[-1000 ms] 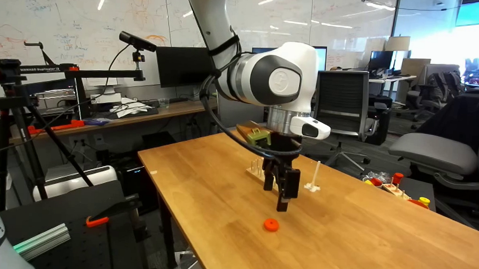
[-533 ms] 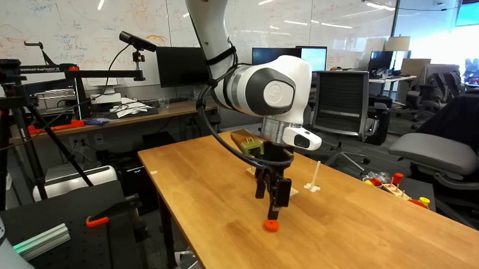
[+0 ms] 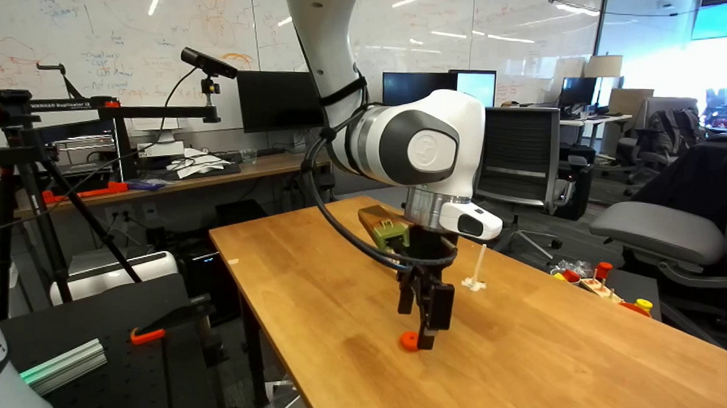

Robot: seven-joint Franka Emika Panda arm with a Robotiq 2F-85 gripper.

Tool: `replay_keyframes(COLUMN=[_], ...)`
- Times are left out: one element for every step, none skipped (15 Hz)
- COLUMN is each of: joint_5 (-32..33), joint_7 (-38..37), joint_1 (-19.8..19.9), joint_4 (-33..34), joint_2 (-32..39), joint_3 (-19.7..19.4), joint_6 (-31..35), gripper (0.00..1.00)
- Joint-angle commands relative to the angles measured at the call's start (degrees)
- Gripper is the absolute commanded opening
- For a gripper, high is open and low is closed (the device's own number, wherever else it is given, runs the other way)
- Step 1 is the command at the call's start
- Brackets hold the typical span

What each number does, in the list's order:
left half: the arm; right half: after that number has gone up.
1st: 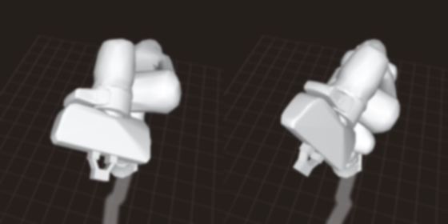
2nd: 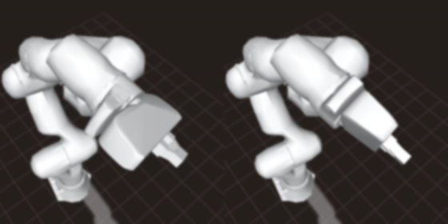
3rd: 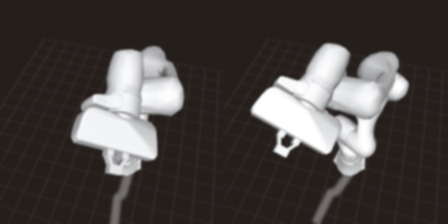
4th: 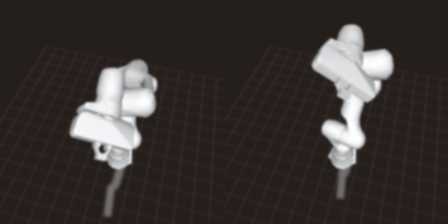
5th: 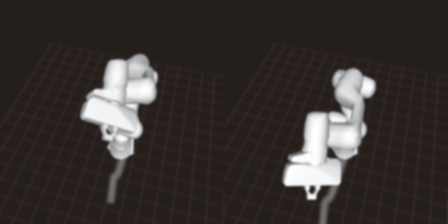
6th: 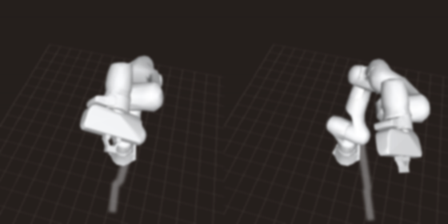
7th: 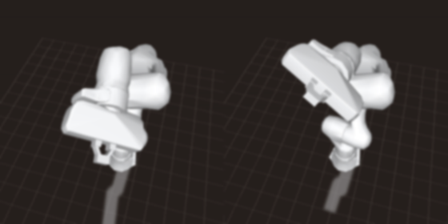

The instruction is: Put the orange ring on the wooden platform

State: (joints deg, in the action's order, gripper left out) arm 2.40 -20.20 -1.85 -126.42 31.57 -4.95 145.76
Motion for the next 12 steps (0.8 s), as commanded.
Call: replay_keyframes(joint_5=[-4.62, -6.80, -8.87, -10.76, -12.00, -13.03, -13.81, -14.36, -14.88, -15.17, -15.17, -14.94], joint_7=[1.66, 2.16, 2.56, 3.18, 3.42, 3.83, 3.99, 3.99, 3.85, 3.74, 3.48, 2.96], joint_1=[1.56, 2.30, 2.79, 3.20, 3.07, 3.13, 3.04, 2.92, 2.85, 2.76, 2.53, 2.20], joint_4=[1.11, 1.33, 1.50, 1.78, 1.91, 2.13, 2.40, 2.60, 2.73, 2.90, 3.08, 3.40], joint_2=[3.12, 3.79, 4.39, 4.98, 5.48, 5.90, 6.42, 6.82, 7.08, 7.33, 7.54, 7.88], joint_3=[1.38, 2.56, 3.68, 4.83, 5.55, 6.31, 6.76, 7.00, 7.17, 7.15, 6.83, 6.20], joint_6=[5.30, 6.73, 8.14, 9.17, 10.45, 11.24, 11.90, 11.90, 11.74, 11.35, 10.73, 9.59], gripper=[1.00, 1.00, 1.00, 1.00, 1.00, 1.00, 1.00, 1.00, 1.00, 1.00, 1.00, 1.00])
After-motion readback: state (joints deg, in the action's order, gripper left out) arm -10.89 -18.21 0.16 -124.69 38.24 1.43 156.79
